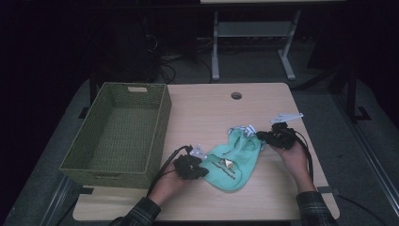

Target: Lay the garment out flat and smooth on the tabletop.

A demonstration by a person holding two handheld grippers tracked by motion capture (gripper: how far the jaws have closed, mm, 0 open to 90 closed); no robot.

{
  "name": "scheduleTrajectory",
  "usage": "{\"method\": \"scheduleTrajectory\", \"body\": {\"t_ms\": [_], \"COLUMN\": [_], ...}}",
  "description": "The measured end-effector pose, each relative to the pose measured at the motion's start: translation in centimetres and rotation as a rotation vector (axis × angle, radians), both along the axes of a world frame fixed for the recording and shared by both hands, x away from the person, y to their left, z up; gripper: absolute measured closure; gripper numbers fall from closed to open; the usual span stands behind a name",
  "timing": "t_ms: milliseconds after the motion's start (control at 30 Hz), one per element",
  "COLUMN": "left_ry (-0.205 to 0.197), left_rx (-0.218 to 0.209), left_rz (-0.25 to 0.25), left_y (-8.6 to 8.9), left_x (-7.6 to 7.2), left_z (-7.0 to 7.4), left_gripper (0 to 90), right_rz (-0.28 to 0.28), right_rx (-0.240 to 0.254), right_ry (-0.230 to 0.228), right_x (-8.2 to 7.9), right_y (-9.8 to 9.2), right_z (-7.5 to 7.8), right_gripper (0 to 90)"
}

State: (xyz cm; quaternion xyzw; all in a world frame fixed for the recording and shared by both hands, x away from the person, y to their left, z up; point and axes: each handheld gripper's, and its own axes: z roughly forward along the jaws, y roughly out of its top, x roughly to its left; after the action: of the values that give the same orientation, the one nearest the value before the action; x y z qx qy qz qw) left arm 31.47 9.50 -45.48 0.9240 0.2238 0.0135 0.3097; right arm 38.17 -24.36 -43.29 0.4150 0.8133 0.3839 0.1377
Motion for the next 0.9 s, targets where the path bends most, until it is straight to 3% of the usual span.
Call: {"method": "scheduleTrajectory", "body": {"t_ms": [300,533,700,900], "left_ry": [-0.001,-0.002,-0.002,-0.003], "left_rx": [0.001,0.000,0.000,0.001], "left_rz": [0.000,0.002,0.002,0.002], "left_y": [0.0,0.0,0.0,0.0], "left_x": [0.0,0.0,0.0,-0.1], "left_z": [0.0,0.0,0.0,0.0], "left_gripper": [88.6,88.7,88.7,88.6], "right_rz": [-0.054,-0.089,-0.102,-0.092], "right_rx": [-0.032,-0.055,-0.020,-0.011], "right_ry": [0.006,0.052,0.060,0.042], "right_x": [1.2,1.9,1.8,1.5], "right_y": [-1.3,-1.9,-2.2,-2.1], "right_z": [-0.9,-2.6,-3.5,-2.9], "right_gripper": [86.4,86.5,86.4,78.5]}}
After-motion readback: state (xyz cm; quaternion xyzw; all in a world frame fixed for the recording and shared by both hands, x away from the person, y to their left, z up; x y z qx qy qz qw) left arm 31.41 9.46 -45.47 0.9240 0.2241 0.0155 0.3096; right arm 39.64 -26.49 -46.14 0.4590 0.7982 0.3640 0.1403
